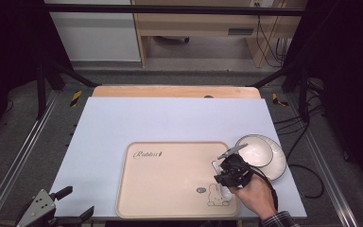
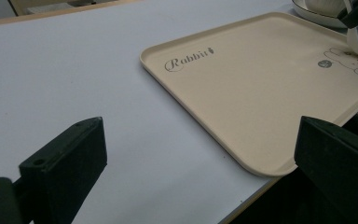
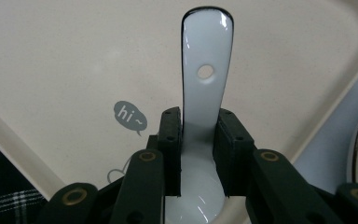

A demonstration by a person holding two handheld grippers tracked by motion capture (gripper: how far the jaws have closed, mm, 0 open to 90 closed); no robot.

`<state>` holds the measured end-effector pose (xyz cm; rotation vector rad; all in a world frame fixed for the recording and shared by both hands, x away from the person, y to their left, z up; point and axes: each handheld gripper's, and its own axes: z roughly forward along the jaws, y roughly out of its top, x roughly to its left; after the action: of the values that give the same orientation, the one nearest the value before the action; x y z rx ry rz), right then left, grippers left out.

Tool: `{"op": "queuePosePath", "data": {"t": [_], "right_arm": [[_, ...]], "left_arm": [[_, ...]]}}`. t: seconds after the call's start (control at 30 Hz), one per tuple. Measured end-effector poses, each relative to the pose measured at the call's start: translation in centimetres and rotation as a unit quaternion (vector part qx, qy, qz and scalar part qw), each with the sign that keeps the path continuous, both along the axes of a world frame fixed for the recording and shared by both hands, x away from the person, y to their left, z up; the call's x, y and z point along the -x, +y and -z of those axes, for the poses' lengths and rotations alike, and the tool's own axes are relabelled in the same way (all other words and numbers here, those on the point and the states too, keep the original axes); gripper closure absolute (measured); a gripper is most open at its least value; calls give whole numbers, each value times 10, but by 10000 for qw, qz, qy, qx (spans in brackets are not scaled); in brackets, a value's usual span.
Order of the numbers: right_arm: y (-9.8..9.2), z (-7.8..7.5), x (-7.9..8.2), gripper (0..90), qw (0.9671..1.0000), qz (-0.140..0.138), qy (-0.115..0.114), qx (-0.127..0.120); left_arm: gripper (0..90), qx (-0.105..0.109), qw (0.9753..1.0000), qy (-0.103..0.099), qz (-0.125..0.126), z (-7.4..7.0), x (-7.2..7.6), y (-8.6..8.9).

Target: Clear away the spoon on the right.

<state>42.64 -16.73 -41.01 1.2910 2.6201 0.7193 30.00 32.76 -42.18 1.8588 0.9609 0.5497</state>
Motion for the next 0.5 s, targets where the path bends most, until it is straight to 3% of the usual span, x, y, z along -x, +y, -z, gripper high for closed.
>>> {"op": "queuePosePath", "data": {"t": [0.33,0.5], "right_arm": [[9,22,-8,729,9998,75,165,-26],[12,32,-10,725,9999,84,92,36]], "left_arm": [[19,4,10000,-2,-1,0,0,0],[19,12,10000,-3,-1,0,0,0]]}}
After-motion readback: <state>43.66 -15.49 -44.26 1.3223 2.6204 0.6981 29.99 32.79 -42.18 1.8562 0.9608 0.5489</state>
